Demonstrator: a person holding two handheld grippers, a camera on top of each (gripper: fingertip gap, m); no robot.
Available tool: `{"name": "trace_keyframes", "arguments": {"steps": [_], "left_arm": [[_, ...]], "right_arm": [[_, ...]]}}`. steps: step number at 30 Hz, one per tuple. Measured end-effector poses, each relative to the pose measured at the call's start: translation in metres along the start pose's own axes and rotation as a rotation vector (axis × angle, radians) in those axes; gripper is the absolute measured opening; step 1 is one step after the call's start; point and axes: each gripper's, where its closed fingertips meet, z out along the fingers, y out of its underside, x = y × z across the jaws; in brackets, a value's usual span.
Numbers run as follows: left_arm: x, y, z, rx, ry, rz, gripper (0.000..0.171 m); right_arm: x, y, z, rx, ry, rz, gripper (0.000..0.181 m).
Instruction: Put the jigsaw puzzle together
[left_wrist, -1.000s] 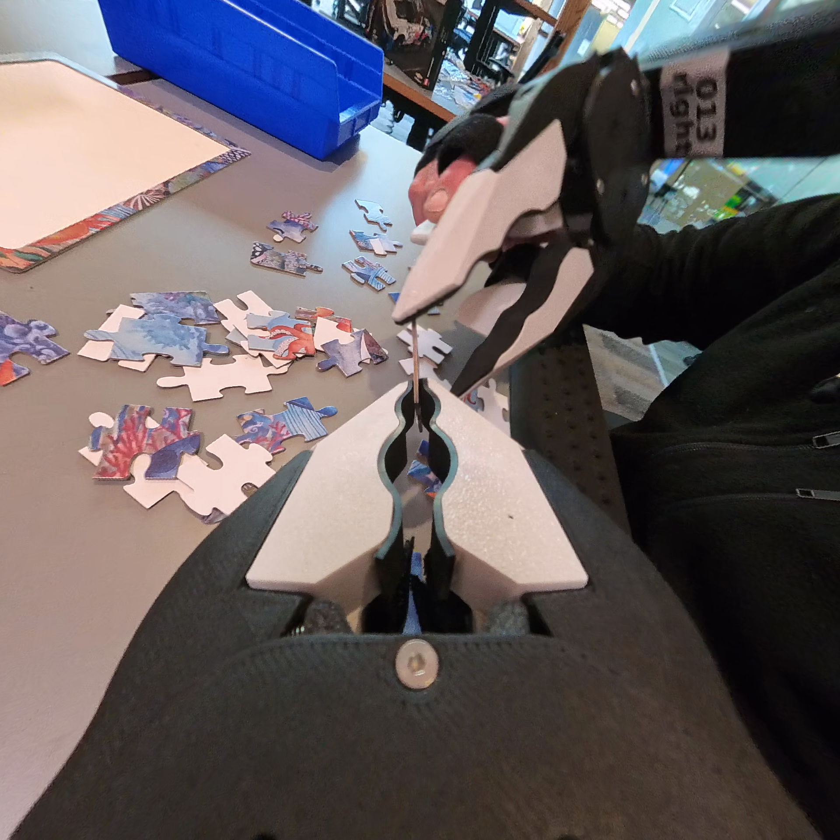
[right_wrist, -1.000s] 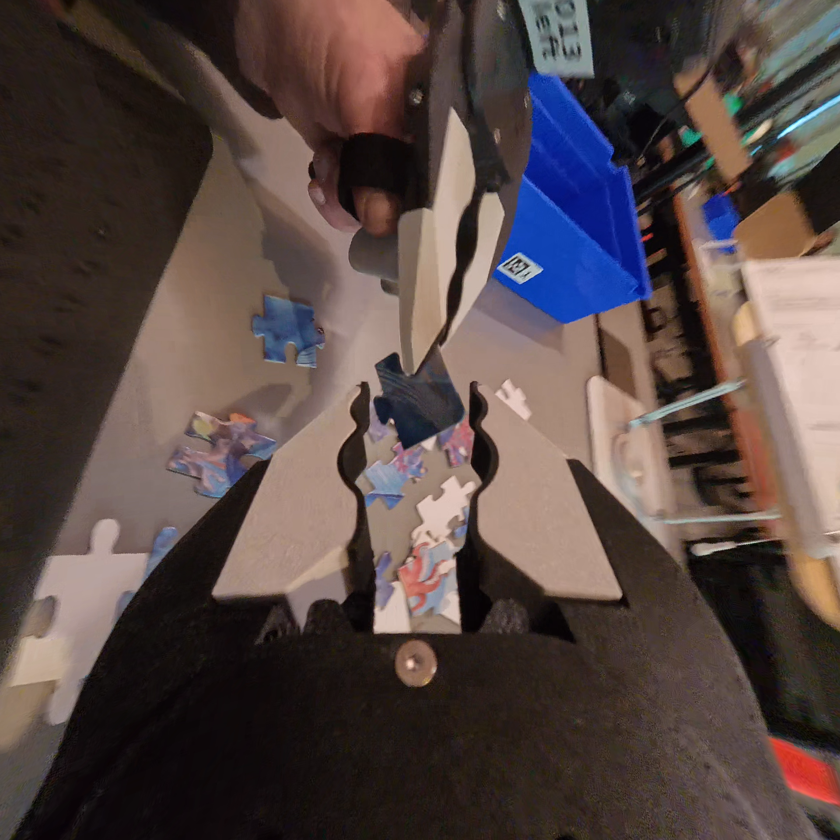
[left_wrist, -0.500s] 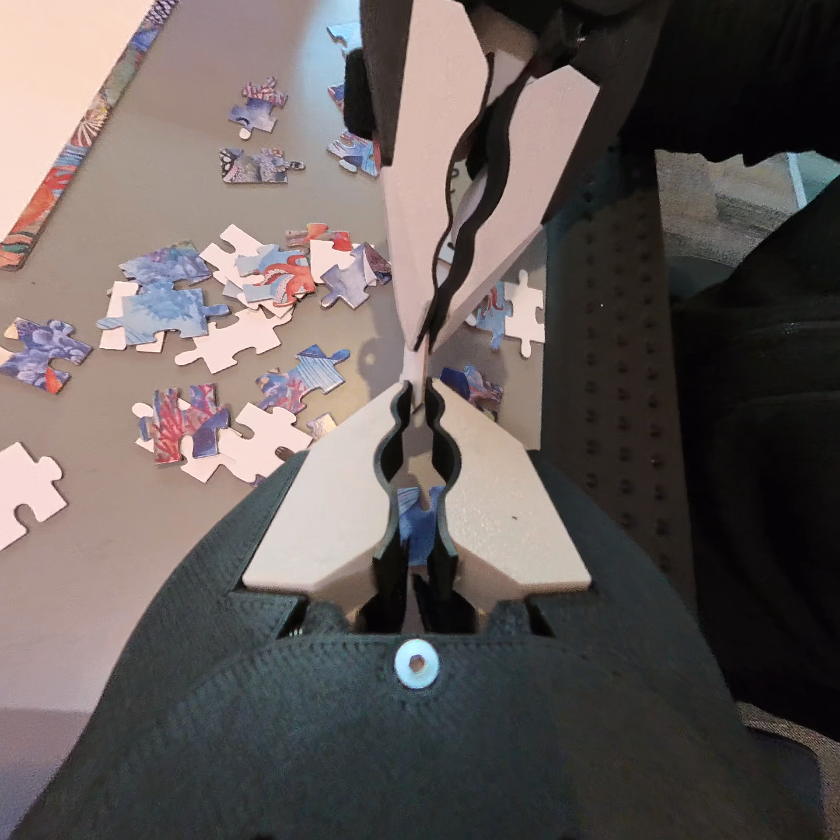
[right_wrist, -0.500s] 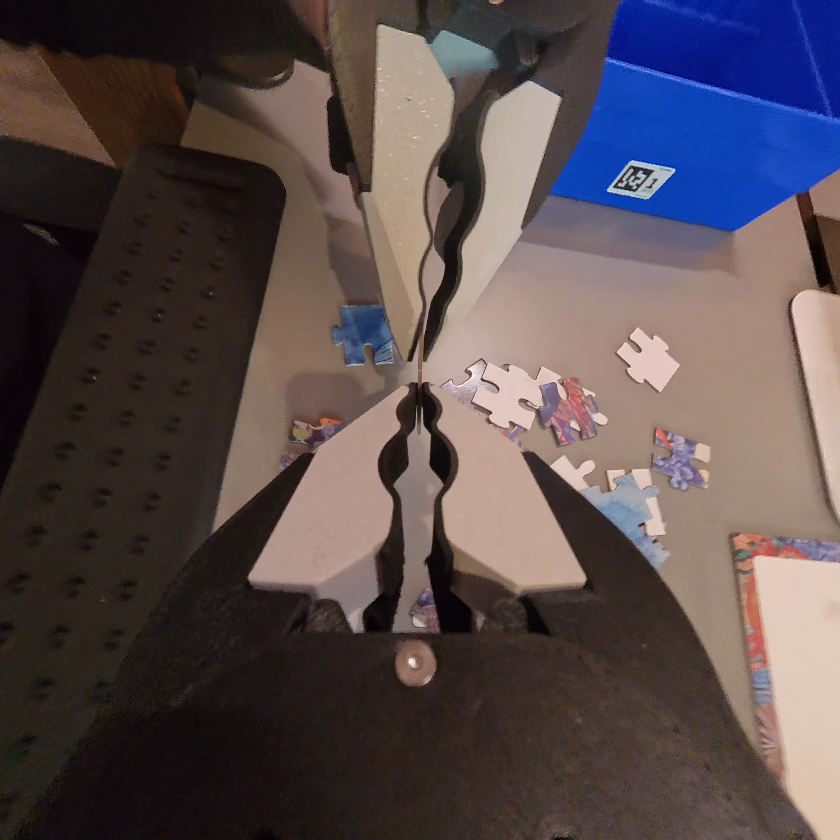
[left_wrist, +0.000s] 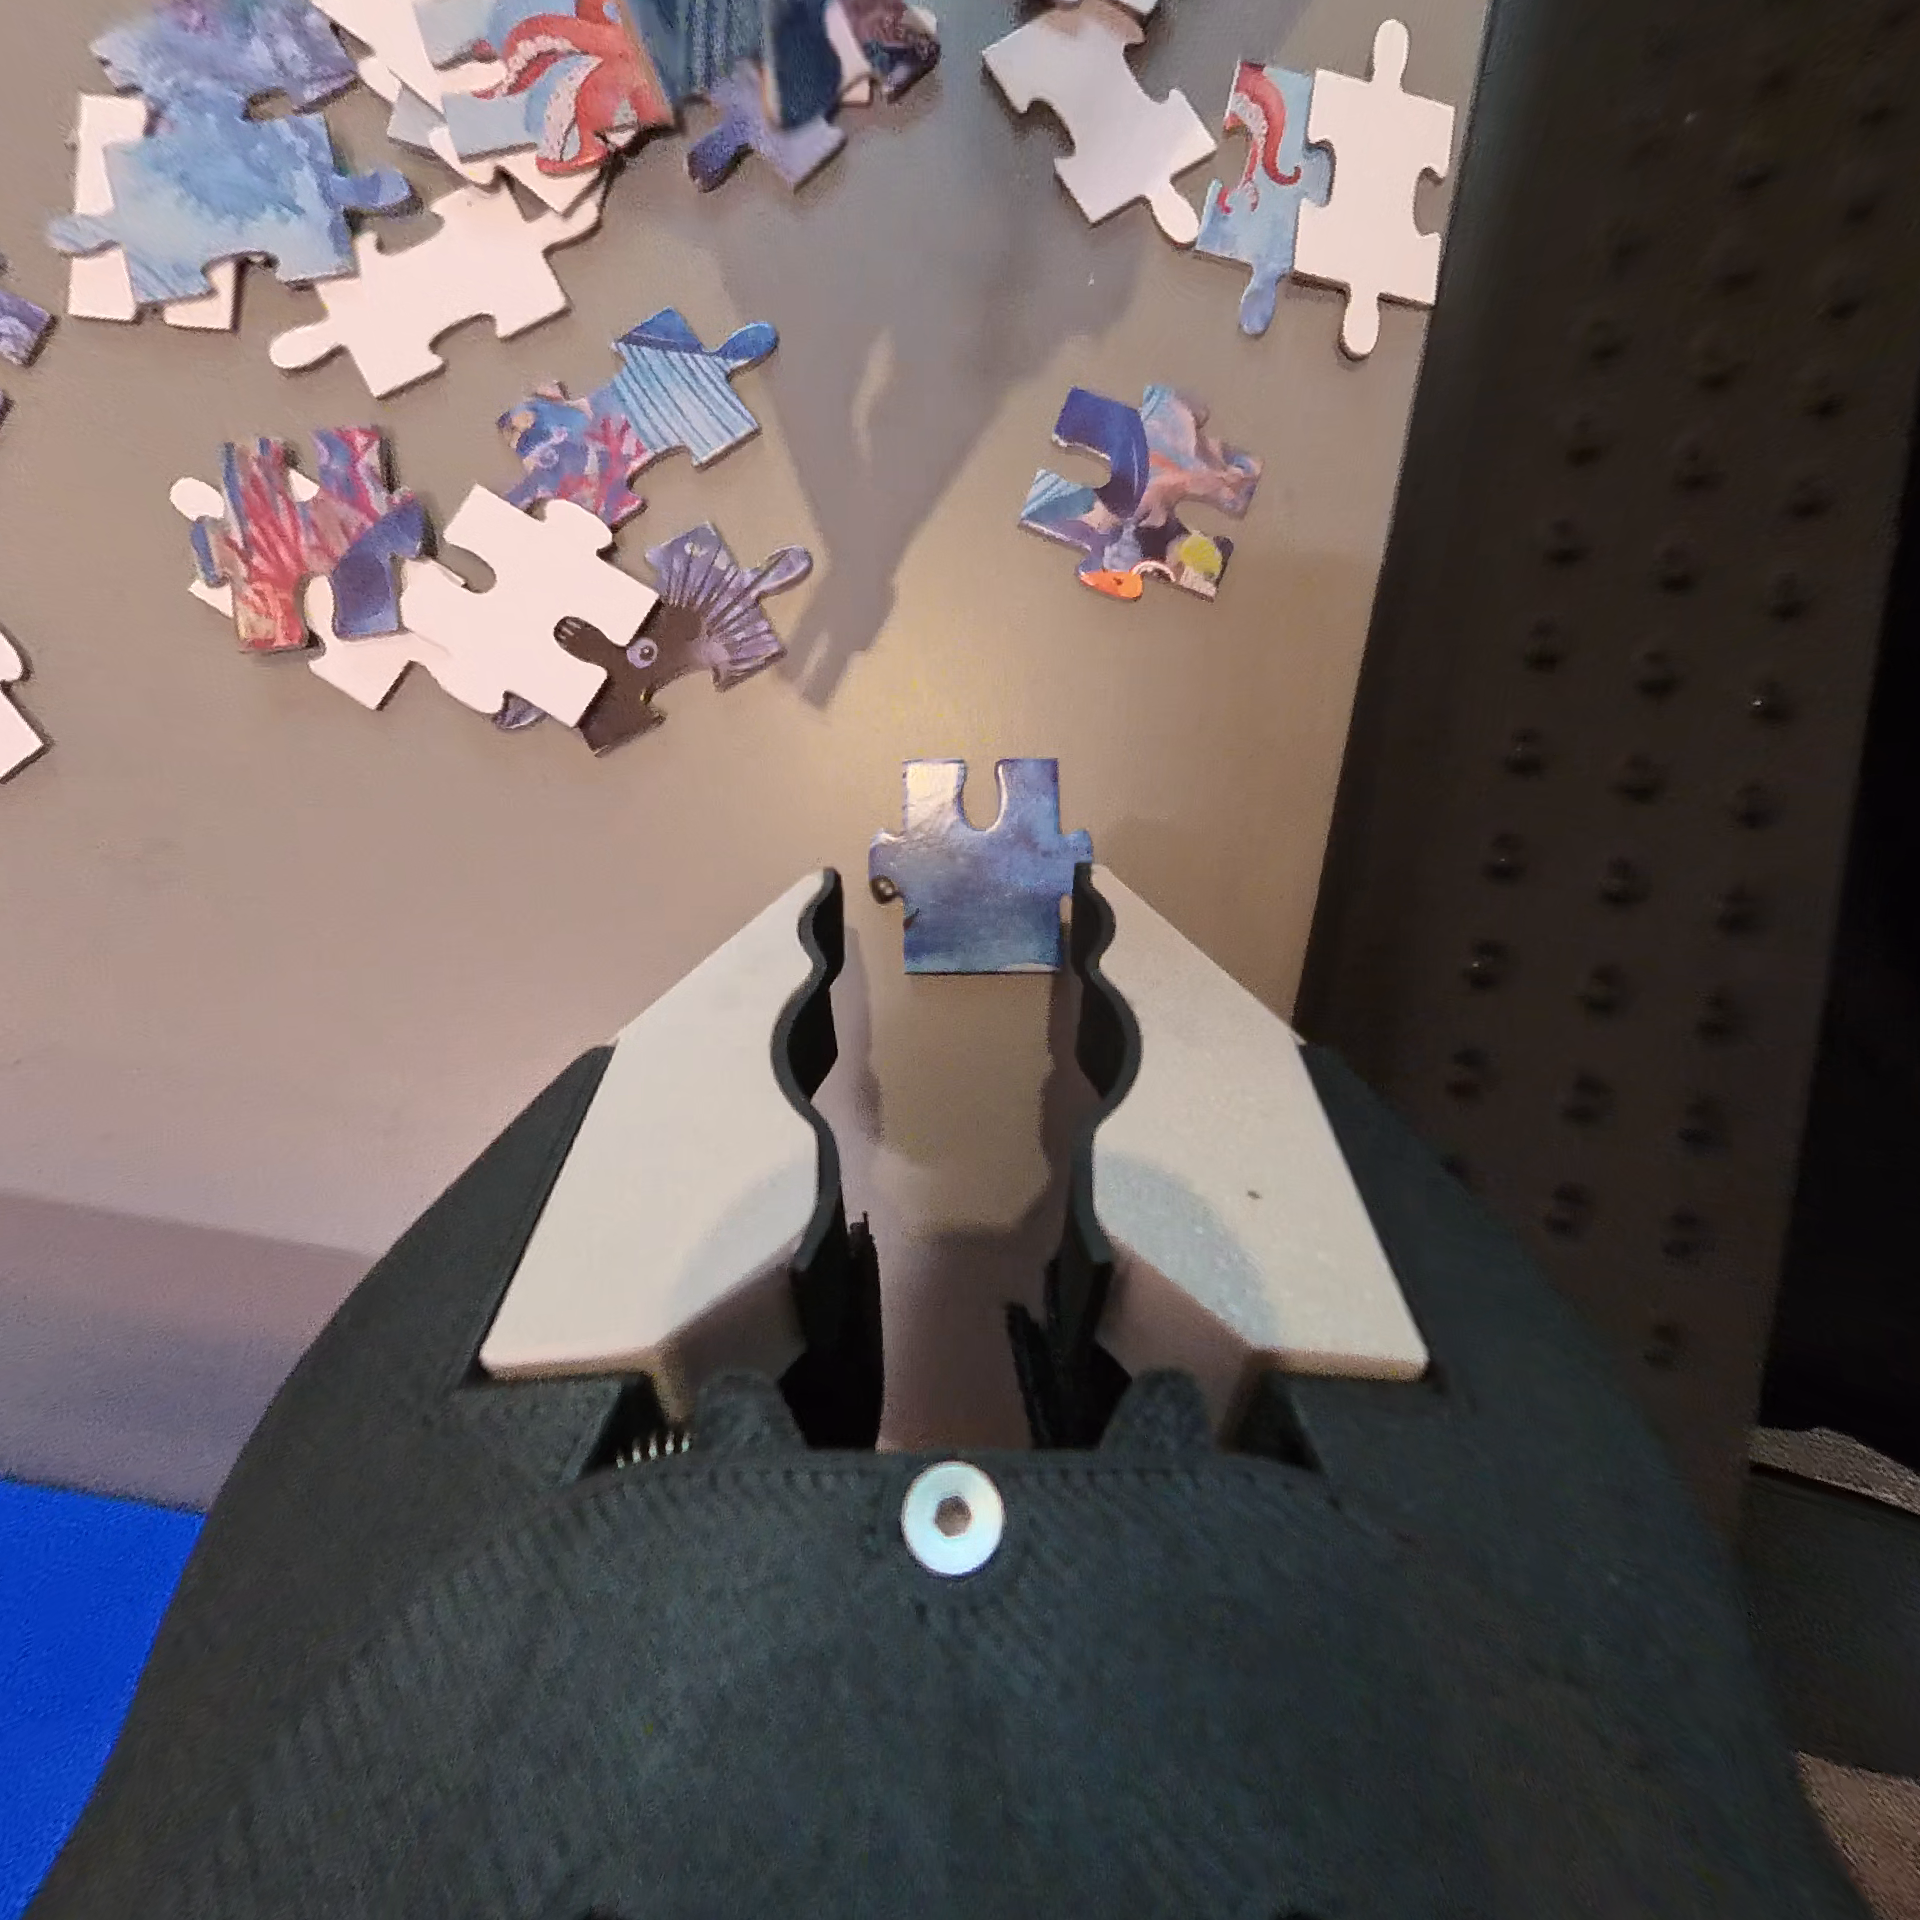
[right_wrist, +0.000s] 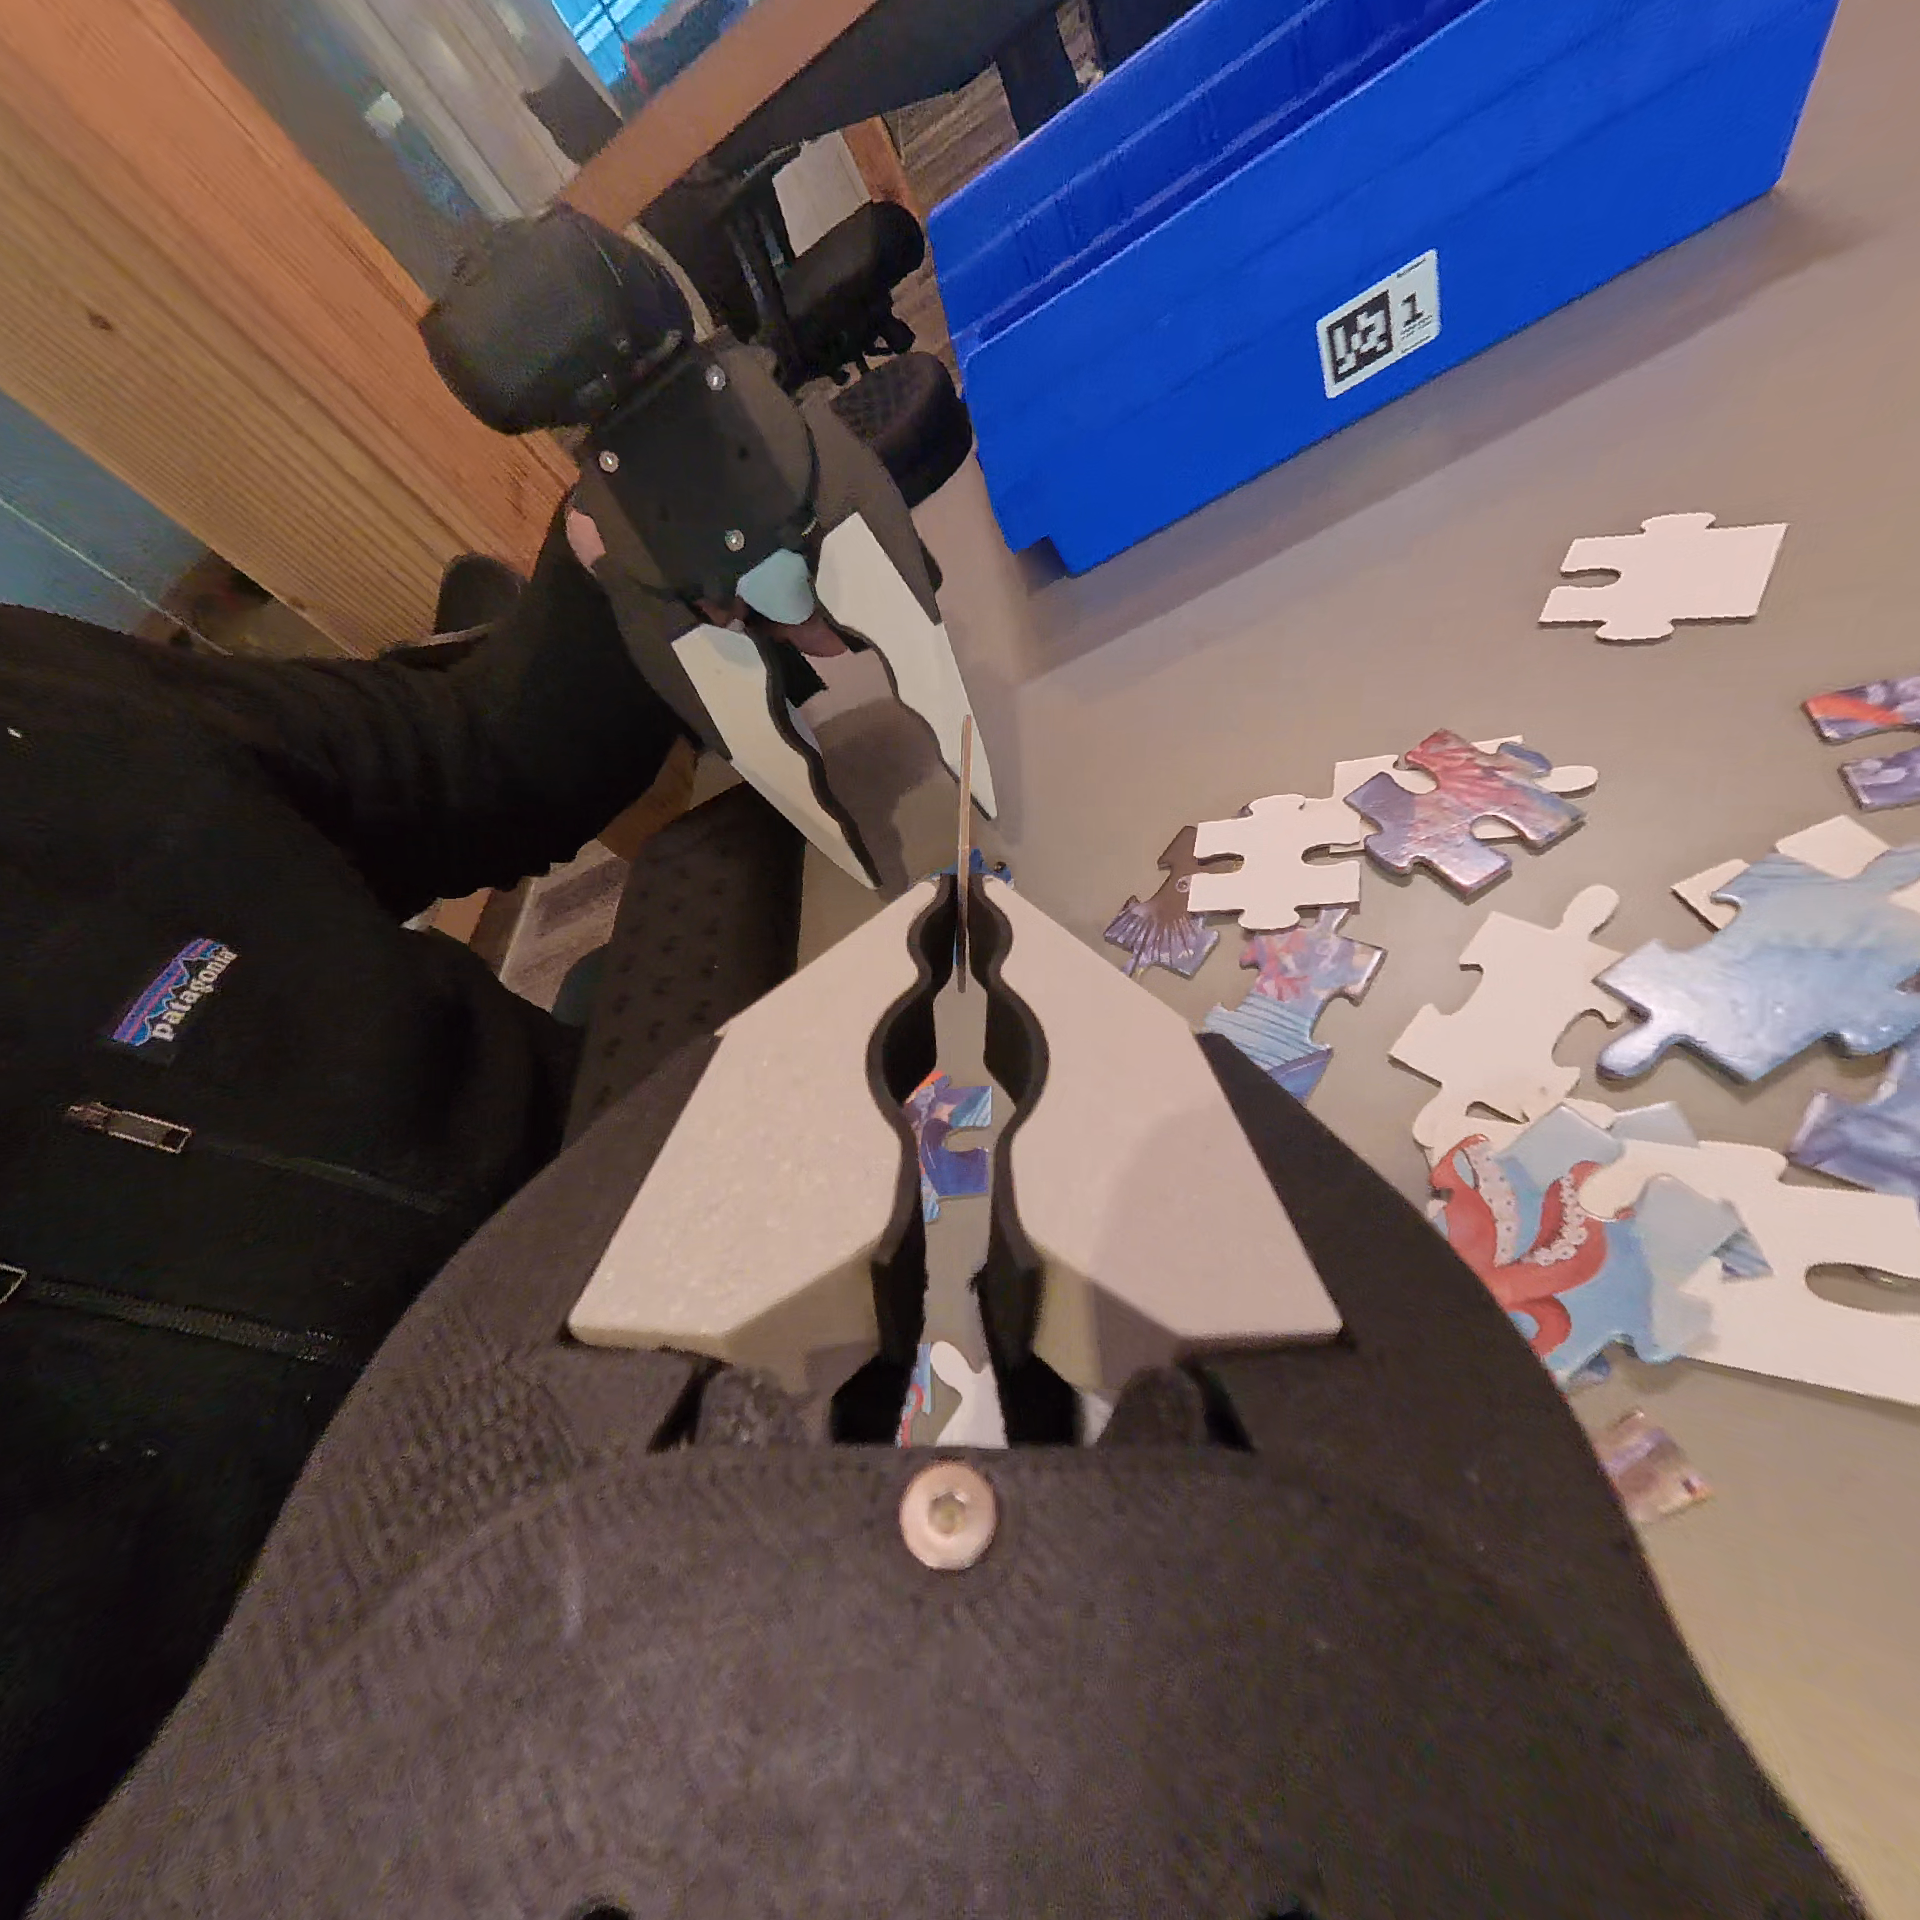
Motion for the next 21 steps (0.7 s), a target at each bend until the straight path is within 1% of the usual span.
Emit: {"name": "trace_keyframes", "arguments": {"steps": [3, 5, 7, 9, 11, 13, 14, 15, 17, 19, 21], "left_arm": [[0.002, -0.004, 0.0, 0.038, 0.0, 0.007, 0.042], [0.003, -0.009, -0.001, 0.063, 0.002, 0.035, 0.041], [0.004, -0.014, 0.0, 0.07, 0.004, 0.056, 0.041], [0.005, -0.02, 0.002, 0.075, 0.012, 0.088, 0.041], [0.005, -0.025, 0.006, 0.071, 0.011, 0.112, 0.04], [0.004, -0.033, 0.01, 0.077, 0.012, 0.12, 0.04], [0.003, -0.036, 0.012, 0.078, 0.014, 0.123, 0.04], [0.003, -0.04, 0.013, 0.082, 0.018, 0.129, 0.04], [0.002, -0.047, 0.016, 0.084, 0.023, 0.126, 0.04], [-0.001, -0.055, 0.018, 0.084, 0.018, 0.129, 0.04], [-0.004, -0.061, 0.022, 0.076, 0.009, 0.126, 0.041]], "right_arm": [[-0.002, -0.002, -0.021, 0.021, 0.051, -0.02, 0.0], [-0.002, -0.003, -0.049, 0.052, 0.132, -0.033, 0.0], [0.005, 0.001, -0.089, 0.093, 0.263, -0.035, 0.0], [0.016, 0.014, -0.138, 0.115, 0.423, -0.02, 0.0], [0.027, 0.033, -0.191, 0.151, 0.566, 0.037, 0.0], [0.031, 0.056, -0.234, 0.189, 0.646, 0.122, 0.0], [0.032, 0.07, -0.25, 0.187, 0.68, 0.159, 0.0], [0.031, 0.085, -0.261, 0.171, 0.695, 0.195, 0.0], [0.029, 0.109, -0.272, 0.153, 0.682, 0.265, 0.0], [0.029, 0.131, -0.274, 0.11, 0.664, 0.316, 0.0], [0.03, 0.145, -0.273, 0.085, 0.66, 0.348, 0.0]]}}
